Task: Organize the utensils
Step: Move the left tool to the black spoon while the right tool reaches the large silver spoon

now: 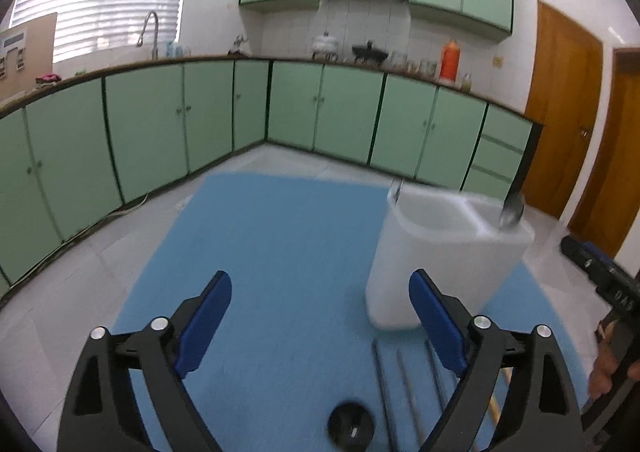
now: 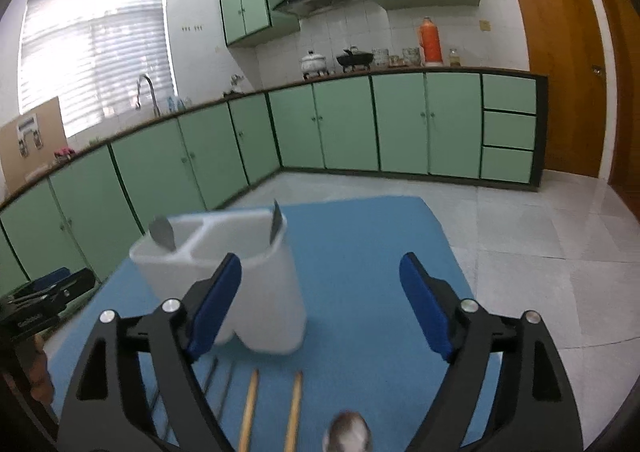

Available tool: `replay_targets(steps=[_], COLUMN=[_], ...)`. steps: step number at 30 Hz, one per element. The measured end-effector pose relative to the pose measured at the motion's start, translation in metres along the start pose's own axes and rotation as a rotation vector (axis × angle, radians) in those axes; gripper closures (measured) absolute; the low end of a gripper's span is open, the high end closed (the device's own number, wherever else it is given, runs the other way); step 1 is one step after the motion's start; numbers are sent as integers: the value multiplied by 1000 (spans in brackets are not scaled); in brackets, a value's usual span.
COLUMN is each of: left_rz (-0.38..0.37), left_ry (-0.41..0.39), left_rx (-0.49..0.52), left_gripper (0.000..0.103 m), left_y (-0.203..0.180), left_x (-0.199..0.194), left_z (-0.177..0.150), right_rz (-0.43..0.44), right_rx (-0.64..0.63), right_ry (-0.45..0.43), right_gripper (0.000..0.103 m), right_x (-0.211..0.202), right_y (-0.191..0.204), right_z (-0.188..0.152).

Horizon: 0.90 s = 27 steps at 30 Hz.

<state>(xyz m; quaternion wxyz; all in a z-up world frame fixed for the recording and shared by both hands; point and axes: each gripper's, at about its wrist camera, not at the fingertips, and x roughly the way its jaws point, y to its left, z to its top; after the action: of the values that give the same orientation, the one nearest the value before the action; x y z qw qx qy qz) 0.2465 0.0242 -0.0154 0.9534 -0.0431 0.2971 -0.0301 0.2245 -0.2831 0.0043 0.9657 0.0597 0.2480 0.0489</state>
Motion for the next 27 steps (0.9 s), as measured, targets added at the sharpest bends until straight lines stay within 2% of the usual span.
replay_targets(steps=[5, 12, 20, 27], left_rz=[17, 25, 36, 40], left_ry=[60, 98, 140, 150], left_rx=[14, 20, 22, 42], left_gripper=[12, 12, 12, 12], left_y=[1, -3, -6, -9], left_x=[-8, -14, -11, -9], left_z=[-27, -55, -68, -74], right_rz=[-38, -73, -88, -113], right_rx=[-6, -34, -55, -36], right_ry=[54, 151, 295, 360], right_gripper=[17, 19, 36, 45], right_x=[-12, -12, 8, 22], right_y=[-3, -4, -3, -4], right_z=[-24, -62, -86, -92])
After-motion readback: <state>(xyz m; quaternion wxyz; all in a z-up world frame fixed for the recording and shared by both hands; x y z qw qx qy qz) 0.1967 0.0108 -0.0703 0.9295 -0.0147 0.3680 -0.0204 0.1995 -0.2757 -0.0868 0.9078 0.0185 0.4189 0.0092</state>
